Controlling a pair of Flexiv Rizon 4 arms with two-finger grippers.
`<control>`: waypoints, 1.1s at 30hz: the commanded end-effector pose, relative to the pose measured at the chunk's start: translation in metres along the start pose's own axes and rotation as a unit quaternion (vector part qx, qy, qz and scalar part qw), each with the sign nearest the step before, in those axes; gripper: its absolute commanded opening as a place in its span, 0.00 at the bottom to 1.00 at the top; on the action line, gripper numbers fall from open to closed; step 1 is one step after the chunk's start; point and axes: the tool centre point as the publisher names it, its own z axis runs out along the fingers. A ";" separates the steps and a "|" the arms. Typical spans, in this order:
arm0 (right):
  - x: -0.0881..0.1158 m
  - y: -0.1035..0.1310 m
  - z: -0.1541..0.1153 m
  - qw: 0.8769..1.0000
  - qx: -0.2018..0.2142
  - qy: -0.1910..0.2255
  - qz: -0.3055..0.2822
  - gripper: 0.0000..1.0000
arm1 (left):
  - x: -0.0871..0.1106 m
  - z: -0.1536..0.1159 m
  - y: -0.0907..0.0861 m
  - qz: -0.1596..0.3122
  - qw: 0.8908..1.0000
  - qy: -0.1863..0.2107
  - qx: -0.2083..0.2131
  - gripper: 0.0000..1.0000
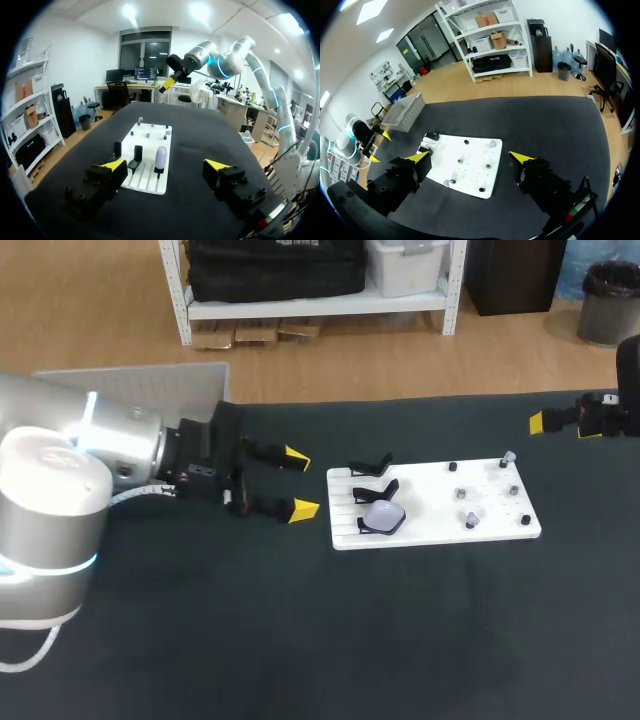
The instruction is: Pick up each earbud case from the left stands, insert the matching earbuds, close the lid, and place the case in the box.
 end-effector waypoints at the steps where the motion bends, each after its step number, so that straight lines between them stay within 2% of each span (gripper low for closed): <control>1: 0.000 -0.001 0.000 1.000 -0.002 0.000 -0.001 1.00 | 0.002 0.001 0.000 0.001 1.000 -0.003 -0.001 1.00; 8: 0.000 -0.001 0.000 1.000 -0.002 0.000 -0.001 1.00 | 0.002 0.001 0.000 0.001 1.000 -0.003 -0.001 1.00; 9: 0.000 -0.001 0.000 1.000 -0.002 0.000 -0.001 1.00 | 0.003 0.004 -0.001 0.003 1.000 0.005 0.009 1.00; 11: 0.000 -0.001 0.000 1.000 -0.002 0.000 -0.001 1.00 | 0.005 0.011 -0.002 0.001 1.000 0.016 -0.008 1.00; 12: 0.000 -0.001 0.000 1.000 -0.002 0.000 -0.001 1.00 | 0.007 0.014 -0.003 0.002 1.000 0.020 -0.002 1.00; 26: 0.000 -0.001 0.000 1.000 -0.002 0.000 -0.001 1.00 | 0.019 0.068 -0.007 -0.003 1.000 0.026 0.016 1.00; 33: 0.000 -0.001 0.000 1.000 -0.002 0.000 -0.001 1.00 | 0.022 0.082 0.003 -0.003 0.999 0.043 -0.018 1.00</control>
